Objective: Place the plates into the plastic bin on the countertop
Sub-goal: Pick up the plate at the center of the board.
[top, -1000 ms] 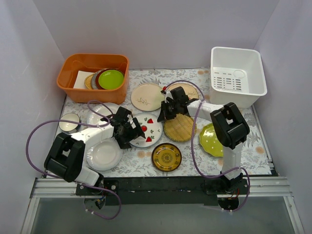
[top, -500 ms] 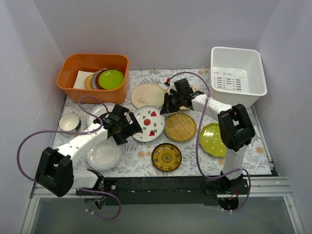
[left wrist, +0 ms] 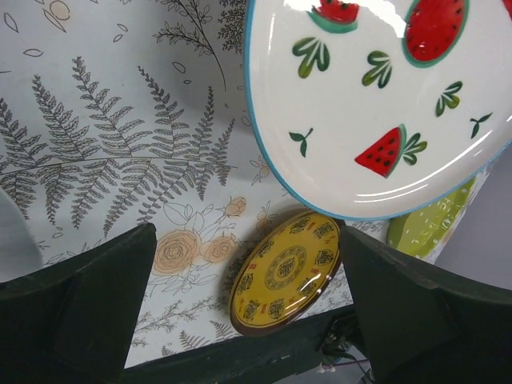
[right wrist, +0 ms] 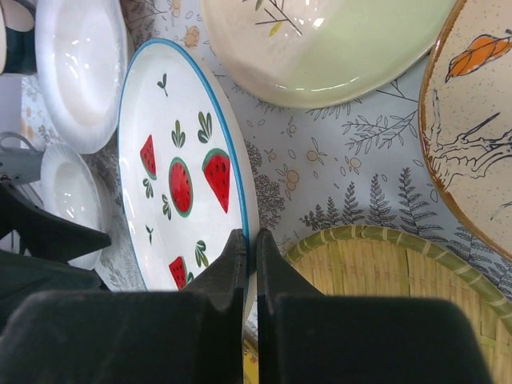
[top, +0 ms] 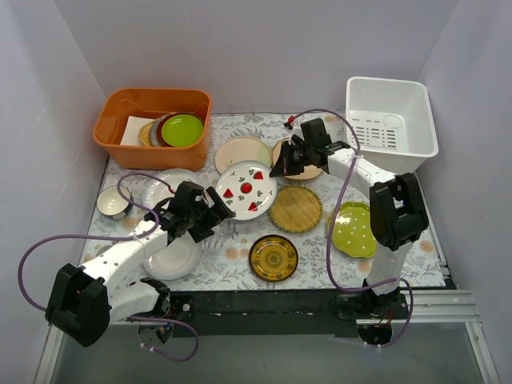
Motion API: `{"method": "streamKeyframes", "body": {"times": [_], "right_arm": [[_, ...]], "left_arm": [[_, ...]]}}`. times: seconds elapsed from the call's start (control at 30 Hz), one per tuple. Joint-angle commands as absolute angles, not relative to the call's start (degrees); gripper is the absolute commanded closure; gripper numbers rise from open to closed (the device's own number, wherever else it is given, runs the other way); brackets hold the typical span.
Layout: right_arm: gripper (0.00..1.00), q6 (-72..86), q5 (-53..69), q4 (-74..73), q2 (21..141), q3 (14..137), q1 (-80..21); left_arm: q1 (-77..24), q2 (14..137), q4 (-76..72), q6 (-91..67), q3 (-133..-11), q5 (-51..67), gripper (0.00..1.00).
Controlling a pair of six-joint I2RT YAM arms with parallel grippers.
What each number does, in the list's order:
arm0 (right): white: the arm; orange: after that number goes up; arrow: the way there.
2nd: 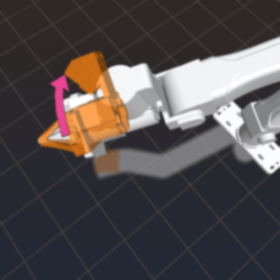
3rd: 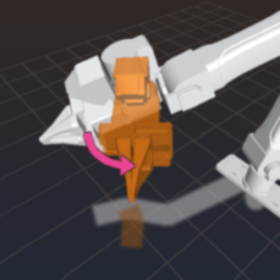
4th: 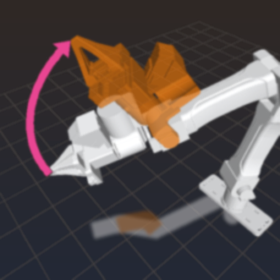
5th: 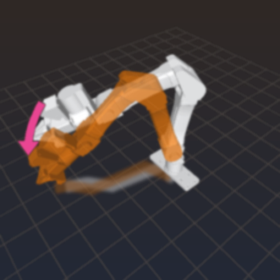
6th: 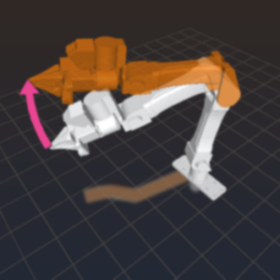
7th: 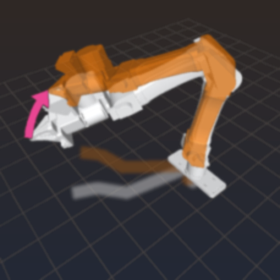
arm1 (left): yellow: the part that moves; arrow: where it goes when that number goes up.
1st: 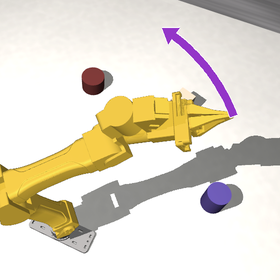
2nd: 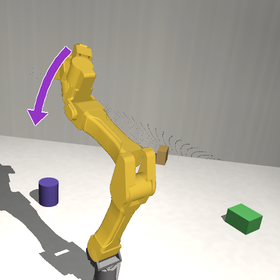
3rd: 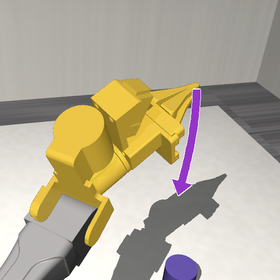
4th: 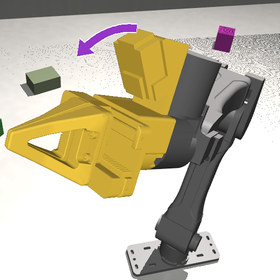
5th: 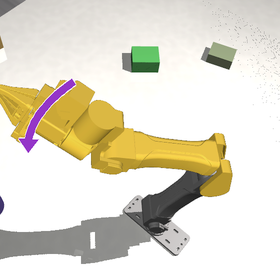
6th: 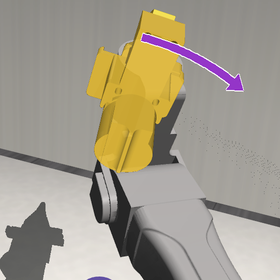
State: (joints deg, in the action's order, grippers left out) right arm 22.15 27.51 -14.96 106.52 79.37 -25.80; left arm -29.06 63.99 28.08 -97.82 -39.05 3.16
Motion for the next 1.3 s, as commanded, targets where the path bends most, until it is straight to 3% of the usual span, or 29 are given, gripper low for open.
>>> {"method": "streamKeyframes", "body": {"times": [0.0,0.3,0.53,0.63,0.77,0.8,0.87,1.13,1.27], "right_arm": [[0.99,27.2,37.3,-8.2,99.8,78.1,-25.2],[0.99,30.2,43.2,-2.6,95.4,71.0,-25.0],[0.99,32.9,46.6,2.3,92.1,65.7,-25.0],[0.99,33.3,47.3,3.2,91.3,64.5,-25.0],[0.99,35.1,48.1,5.5,90.4,62.5,-25.0],[0.99,35.2,48.3,5.7,90.4,62.3,-25.0],[0.99,35.4,48.5,6.0,90.3,61.7,-24.9],[0.97,35.5,49.7,7.5,89.4,58.9,-25.0],[0.77,37.3,50.9,10.9,88.9,56.3,-25.0]], "left_arm": [[-29.3,60.7,19.2,-100.6,-35.8,5.0,0.02],[-29.3,59.4,12.1,-100.9,-32.8,5.6,0.02],[-29.4,57.5,6.9,-102.7,-29.0,6.9,0.14],[-29.4,56.0,5.4,-102.6,-27.9,7.4,0.32],[-29.4,55.5,2.5,-102.0,-26.8,9.9,0.69],[-29.6,55.5,1.9,-102.1,-26.6,10.1,0.88],[-29.8,55.6,1.8,-101.9,-26.7,10.2,1.00],[-30.5,54.1,1.7,-101.4,-26.6,10.7,1.00],[-30.5,52.0,2.9,-101.6,-27.1,9.9,1.00]]}}
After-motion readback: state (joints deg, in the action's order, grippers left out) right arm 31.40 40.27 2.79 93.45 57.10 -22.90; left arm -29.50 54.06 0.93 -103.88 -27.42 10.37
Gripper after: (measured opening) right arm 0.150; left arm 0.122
